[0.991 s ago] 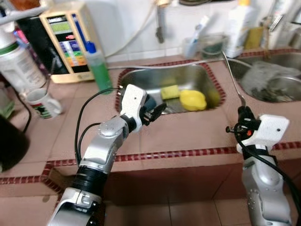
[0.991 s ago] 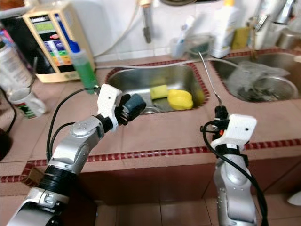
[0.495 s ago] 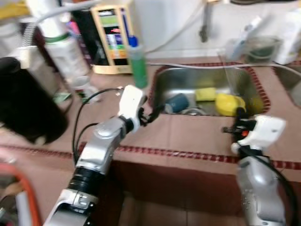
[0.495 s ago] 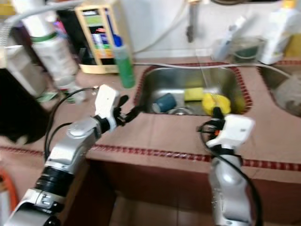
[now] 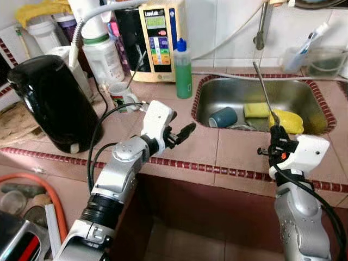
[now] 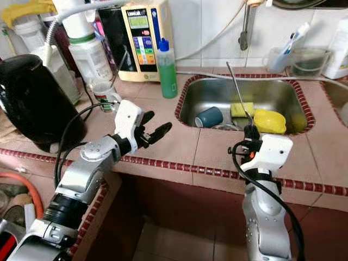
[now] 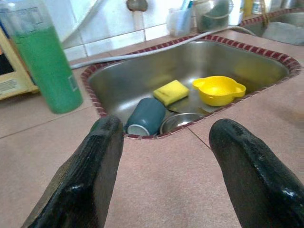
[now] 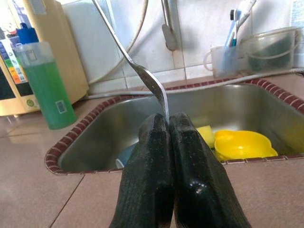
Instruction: Kitchen organization
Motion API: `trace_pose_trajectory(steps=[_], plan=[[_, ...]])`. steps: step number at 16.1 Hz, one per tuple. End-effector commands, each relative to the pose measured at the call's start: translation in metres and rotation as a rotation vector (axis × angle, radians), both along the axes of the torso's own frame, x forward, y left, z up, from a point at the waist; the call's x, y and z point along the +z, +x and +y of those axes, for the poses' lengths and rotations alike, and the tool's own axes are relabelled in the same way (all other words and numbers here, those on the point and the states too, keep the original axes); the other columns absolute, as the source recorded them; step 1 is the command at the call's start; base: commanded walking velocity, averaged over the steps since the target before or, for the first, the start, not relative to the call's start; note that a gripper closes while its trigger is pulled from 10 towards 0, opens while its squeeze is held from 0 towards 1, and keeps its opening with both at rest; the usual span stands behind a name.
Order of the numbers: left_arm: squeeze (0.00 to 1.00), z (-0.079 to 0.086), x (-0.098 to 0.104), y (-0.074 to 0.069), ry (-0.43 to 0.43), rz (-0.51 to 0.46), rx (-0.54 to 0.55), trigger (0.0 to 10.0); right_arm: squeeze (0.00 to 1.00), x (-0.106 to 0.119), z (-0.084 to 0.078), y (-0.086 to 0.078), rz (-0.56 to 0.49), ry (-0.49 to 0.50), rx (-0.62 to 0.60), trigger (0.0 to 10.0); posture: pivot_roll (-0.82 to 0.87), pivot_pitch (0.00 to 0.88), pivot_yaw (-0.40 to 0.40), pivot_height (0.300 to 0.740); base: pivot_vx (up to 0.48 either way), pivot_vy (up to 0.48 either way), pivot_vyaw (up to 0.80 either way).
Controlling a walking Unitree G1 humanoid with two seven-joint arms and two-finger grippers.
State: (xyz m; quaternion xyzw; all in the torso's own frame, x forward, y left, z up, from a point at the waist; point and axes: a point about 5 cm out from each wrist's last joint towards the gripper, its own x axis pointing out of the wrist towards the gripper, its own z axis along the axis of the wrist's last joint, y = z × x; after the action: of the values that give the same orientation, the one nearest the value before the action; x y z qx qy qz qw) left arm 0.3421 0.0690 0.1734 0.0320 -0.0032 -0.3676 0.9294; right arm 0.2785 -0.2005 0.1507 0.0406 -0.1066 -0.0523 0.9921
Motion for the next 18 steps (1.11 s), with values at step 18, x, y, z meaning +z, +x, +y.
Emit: trace_pose_trajectory(steps=[18], plan=[[0.0, -0.0036, -0.0029, -0.0037, 0.026, 0.002, -0.04, 10.0, 0.0, 0.0037, 0.0033, 0.0001, -0.024, 0.009, 0.018, 10.0, -0.17, 0.022, 0.146, 0.74, 0.0, -0.347, 0.0]])
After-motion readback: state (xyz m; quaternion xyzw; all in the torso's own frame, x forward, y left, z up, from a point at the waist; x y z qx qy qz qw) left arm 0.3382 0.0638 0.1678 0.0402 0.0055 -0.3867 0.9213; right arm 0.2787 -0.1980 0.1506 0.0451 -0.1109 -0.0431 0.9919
